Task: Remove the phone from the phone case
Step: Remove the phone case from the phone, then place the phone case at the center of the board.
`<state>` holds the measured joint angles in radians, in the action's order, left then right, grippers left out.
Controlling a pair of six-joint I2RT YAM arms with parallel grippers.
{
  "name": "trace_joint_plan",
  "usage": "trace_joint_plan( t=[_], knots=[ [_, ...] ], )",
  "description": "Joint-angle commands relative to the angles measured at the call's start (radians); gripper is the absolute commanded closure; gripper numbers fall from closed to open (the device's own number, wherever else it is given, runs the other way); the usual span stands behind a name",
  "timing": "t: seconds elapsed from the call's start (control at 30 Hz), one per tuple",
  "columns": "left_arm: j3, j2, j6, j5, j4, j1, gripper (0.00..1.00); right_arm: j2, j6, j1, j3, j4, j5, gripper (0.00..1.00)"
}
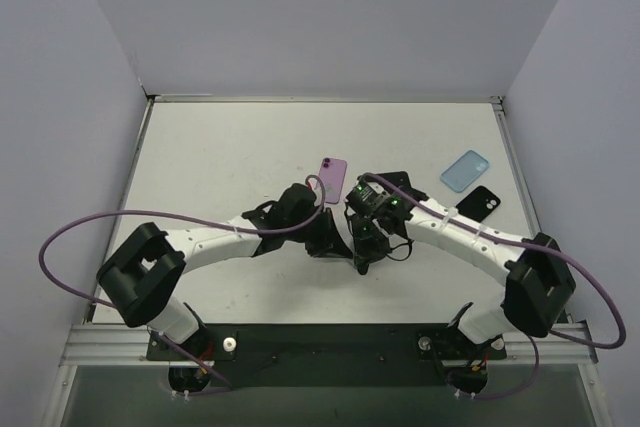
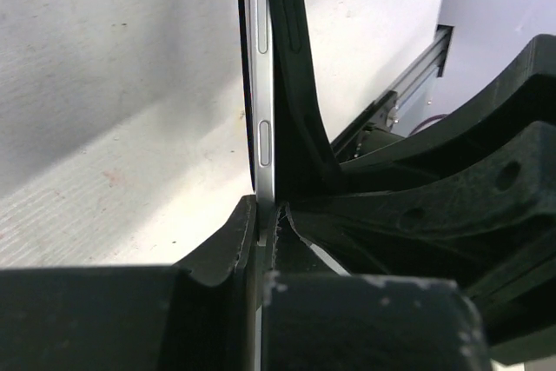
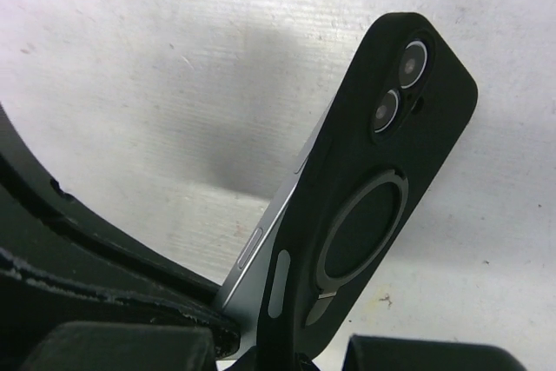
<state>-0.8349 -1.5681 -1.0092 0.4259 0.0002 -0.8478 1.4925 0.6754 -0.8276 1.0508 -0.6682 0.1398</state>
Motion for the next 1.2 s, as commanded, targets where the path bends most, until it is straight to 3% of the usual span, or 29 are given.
trace_joint_plan(
  t=[0.0, 0.23, 0.63, 0.8, 1.03, 1.17],
  knots=[
    [0.013, 0.088, 0.07, -0.061, -0.127, 0.074, 1.0, -0.202, -0.019, 0.045, -0.032, -0.08, -0.012, 1.0],
    [0.02, 0.186, 0.113, 0.011, -0.169, 0.196, 1.0, -0.334, -0.034, 0.067, -0.098, -0.11, -0.037, 1.0],
    [-0.024, 0.272, 0.158, 0.037, -0.255, 0.257, 1.0, -0.377, 0.003, 0.119, -0.026, -0.123, -0.135, 1.0],
    [-0.03, 0.296, 0.201, 0.062, -0.299, 0.346, 1.0, -0.365, -0.011, 0.244, -0.011, -0.085, -0.146, 1.0],
    [0.014, 0.249, 0.262, 0.2, -0.253, 0.576, 1.0, -0.348, -0.014, 0.499, -0.044, 0.033, -0.005, 1.0],
    [0.068, 0.188, 0.256, 0.272, -0.148, 0.671, 1.0, -0.36, 0.019, 0.668, -0.165, 0.192, 0.174, 1.0]
  ],
)
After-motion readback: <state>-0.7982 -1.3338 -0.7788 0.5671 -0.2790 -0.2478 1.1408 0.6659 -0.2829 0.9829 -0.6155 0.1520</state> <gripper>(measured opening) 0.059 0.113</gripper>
